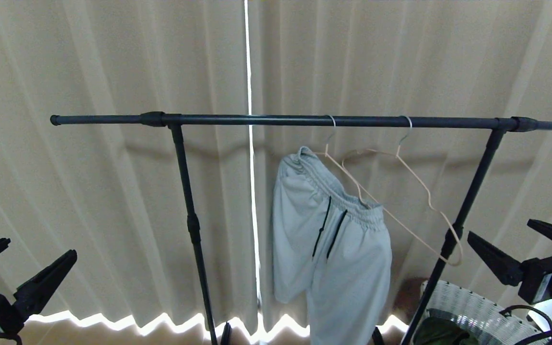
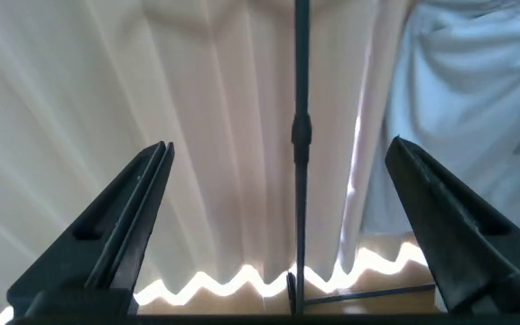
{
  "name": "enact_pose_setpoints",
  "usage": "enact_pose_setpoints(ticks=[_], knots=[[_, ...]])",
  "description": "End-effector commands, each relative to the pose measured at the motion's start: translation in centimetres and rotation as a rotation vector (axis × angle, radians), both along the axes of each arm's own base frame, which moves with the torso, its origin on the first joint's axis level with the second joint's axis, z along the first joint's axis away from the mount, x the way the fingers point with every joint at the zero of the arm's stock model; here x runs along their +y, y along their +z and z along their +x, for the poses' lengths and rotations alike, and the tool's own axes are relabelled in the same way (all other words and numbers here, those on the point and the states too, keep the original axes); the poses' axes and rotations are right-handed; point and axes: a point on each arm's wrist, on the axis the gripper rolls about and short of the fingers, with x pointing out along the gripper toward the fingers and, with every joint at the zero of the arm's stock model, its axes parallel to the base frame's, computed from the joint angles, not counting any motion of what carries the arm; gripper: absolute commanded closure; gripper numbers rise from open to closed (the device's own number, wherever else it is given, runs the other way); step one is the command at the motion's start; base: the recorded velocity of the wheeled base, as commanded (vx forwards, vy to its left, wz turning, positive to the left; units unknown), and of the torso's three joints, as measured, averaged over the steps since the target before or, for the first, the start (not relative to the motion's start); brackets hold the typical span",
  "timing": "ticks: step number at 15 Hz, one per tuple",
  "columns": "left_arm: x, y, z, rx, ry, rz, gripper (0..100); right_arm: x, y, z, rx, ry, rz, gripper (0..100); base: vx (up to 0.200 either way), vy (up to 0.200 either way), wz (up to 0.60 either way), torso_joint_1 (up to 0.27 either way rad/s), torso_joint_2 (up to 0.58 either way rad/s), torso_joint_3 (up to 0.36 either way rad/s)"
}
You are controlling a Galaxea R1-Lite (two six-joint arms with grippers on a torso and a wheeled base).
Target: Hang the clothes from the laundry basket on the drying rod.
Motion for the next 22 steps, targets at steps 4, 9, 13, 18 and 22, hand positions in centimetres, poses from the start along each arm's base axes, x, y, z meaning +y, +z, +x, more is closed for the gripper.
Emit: enact_pose_setpoints(ticks=[4, 9, 13, 18, 22], knots=[[0.0, 0.0, 0.0, 0.001, 0.0, 0.0, 0, -0.2, -1.3, -0.1, 0.055, -0.012, -0.02, 0, -0.2, 0.0, 0.0, 0.005, 0.0, 0.002], [0.0, -0.1, 0.1, 0.006, -0.001, -0.002, 0, -1.5, -2.5, 1.3, 0.135, -0.125, -0.04, 0, -0.04, 0.0, 0.0, 0.001, 0.0, 0.0], [0.0, -0.1, 0.1, 0.007, -0.006, -0.002, 0, -1.6, -3.0, 1.1, 0.156, -0.124, -0.047, 0, 0.0, 0.0, 0.0, 0.0, 0.0, 0.0], [0.0, -0.1, 0.1, 0.01, -0.006, -0.002, 0, -1.6, -2.9, 1.1, 0.152, -0.125, -0.05, 0, 0.0, 0.0, 0.0, 0.0, 0.0, 0.0], [0.0, -0.2, 0.1, 0.01, -0.006, -0.002, 0, -1.6, -3.0, 1.0, 0.154, -0.126, -0.05, 0, 0.0, 0.0, 0.0, 0.0, 0.0, 0.0]])
